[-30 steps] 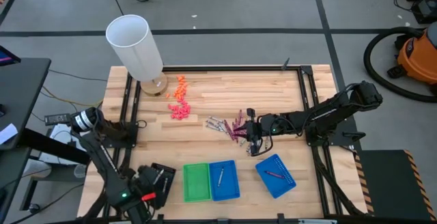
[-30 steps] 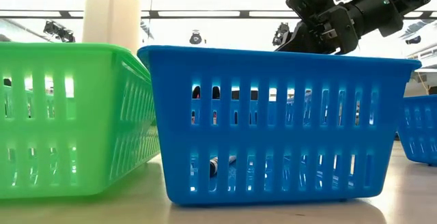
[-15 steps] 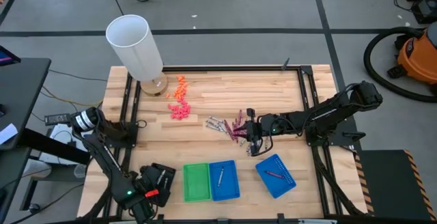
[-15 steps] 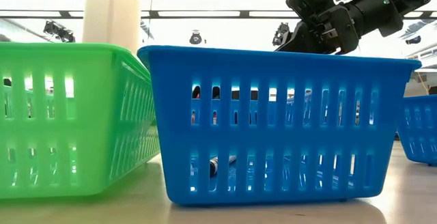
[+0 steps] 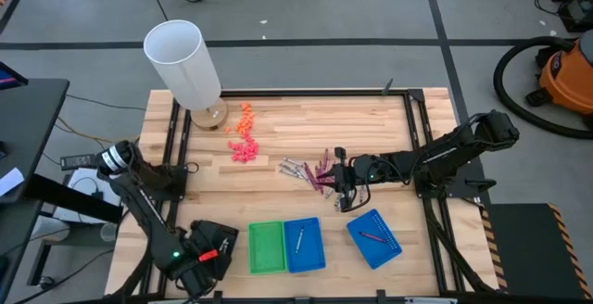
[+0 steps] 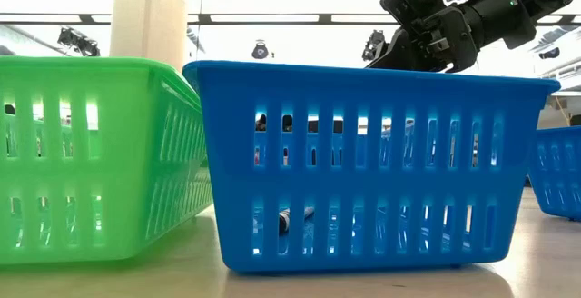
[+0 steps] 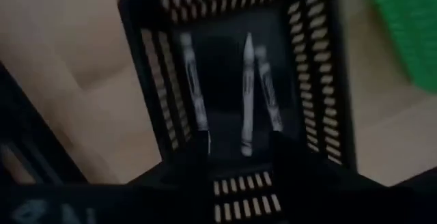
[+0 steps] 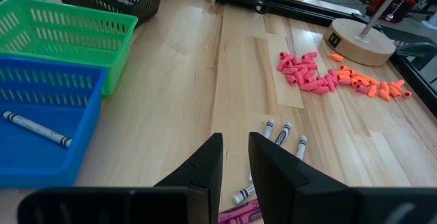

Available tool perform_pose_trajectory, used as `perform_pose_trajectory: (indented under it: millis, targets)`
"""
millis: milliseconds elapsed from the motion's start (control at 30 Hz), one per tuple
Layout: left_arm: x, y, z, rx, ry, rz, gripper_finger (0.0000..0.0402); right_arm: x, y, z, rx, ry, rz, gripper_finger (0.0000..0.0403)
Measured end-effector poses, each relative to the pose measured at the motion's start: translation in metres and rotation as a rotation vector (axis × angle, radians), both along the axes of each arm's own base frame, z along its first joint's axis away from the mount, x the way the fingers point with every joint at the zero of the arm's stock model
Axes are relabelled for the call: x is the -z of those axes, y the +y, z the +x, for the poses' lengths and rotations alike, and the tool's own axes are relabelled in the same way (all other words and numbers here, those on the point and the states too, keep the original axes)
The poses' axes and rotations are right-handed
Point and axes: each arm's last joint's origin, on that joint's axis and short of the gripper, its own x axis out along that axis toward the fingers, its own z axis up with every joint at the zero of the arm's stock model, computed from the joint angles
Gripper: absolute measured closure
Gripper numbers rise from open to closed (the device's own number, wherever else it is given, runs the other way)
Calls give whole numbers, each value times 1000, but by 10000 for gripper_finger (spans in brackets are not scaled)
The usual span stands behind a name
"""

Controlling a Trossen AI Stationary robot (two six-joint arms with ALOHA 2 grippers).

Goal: Sort crayons
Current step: Put the white crayon into the black bin

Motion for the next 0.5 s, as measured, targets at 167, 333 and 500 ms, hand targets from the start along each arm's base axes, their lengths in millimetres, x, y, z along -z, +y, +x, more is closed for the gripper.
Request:
perform_pose_trajectory:
  millis: [167,333,500]
  targets:
    - [-8,16,20,151,25,56,235,0,0,0,0,-1,0,321]
    - [-8,39,44,295,46,107,237,0,0,0,0,0,-1,321]
    - [-9,62,63,427,54,190,237,0,0,0,-2,1,-6,321]
